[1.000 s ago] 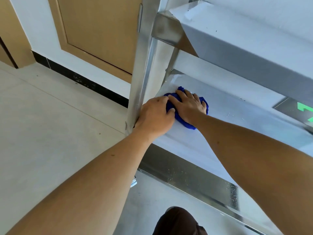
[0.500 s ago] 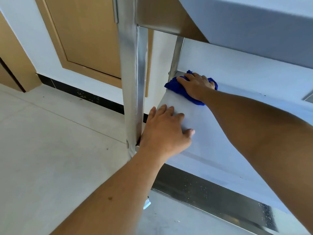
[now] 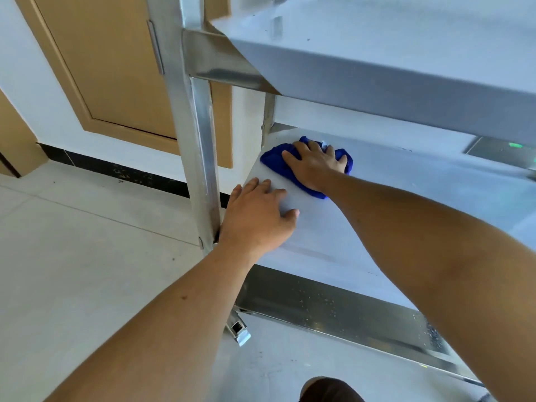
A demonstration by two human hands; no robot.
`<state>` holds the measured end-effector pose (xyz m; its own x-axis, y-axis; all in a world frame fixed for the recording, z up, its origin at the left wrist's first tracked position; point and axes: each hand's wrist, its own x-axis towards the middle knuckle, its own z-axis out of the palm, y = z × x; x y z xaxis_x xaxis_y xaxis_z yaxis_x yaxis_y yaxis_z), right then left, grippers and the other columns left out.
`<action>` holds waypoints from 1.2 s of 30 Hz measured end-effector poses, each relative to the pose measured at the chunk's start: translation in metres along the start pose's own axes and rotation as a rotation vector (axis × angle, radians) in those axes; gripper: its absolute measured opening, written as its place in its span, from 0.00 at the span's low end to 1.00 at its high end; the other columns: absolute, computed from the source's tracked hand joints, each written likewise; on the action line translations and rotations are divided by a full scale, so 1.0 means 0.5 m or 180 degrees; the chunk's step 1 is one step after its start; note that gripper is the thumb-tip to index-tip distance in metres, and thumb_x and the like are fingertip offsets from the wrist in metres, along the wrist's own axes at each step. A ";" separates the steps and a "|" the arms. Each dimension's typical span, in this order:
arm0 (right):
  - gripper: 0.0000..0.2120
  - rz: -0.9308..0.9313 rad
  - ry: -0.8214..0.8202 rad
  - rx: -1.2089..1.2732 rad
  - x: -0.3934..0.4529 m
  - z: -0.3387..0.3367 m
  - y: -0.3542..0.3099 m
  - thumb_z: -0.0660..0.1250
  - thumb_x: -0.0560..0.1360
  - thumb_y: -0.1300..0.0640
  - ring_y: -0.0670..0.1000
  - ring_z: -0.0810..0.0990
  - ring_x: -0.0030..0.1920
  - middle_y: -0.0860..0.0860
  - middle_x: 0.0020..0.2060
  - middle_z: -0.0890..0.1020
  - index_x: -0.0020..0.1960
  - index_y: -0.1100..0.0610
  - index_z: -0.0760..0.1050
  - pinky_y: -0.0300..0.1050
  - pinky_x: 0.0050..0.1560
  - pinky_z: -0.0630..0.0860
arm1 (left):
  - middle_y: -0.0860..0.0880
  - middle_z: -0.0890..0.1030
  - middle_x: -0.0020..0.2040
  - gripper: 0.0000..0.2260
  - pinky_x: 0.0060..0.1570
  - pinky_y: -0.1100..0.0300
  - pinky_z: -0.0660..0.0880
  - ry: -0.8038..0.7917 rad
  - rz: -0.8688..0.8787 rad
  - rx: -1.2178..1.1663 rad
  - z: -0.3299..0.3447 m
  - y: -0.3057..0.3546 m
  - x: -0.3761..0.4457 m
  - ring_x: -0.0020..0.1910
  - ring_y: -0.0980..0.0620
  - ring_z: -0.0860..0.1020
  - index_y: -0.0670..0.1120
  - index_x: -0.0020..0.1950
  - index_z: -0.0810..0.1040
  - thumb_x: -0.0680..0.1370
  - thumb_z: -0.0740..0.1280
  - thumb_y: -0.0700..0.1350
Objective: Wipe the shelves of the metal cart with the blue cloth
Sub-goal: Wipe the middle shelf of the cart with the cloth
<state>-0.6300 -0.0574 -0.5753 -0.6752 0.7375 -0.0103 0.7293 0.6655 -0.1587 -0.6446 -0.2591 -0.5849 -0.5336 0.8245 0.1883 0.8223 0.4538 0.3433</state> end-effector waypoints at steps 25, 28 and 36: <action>0.37 0.0387 0.0147 0.0101 -0.438 0.005 0.094 0.38 0.73 0.25 0.66 0.50 0.77 0.48 0.79 0.59 0.76 0.40 0.57 0.72 0.71 0.45 | 0.45 0.79 0.57 0.20 0.58 0.47 0.71 -0.0235 0.0148 0.1152 -0.044 0.082 0.009 0.59 0.44 0.74 0.47 0.58 0.77 0.77 0.53 0.55; 0.37 0.0537 0.0176 0.0037 -0.453 0.001 0.148 0.39 0.73 0.25 0.64 0.50 0.78 0.46 0.80 0.58 0.77 0.39 0.56 0.71 0.72 0.46 | 0.46 0.77 0.63 0.22 0.61 0.47 0.70 -0.0428 0.0225 0.0983 -0.024 0.142 0.025 0.64 0.44 0.72 0.48 0.66 0.74 0.80 0.54 0.58; 0.34 0.0781 0.0124 0.0040 -0.380 -0.020 0.232 0.41 0.74 0.27 0.61 0.49 0.79 0.47 0.80 0.57 0.76 0.39 0.59 0.69 0.73 0.45 | 0.46 0.80 0.42 0.07 0.42 0.51 0.71 0.0142 0.0622 -0.0046 0.058 0.239 0.018 0.44 0.42 0.76 0.44 0.45 0.72 0.79 0.56 0.42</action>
<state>-0.4161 -0.1191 -0.5817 -0.4732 0.8809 -0.0120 0.8693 0.4647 -0.1684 -0.5453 -0.1877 -0.5686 -0.3727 0.8804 0.2932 0.9083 0.2814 0.3095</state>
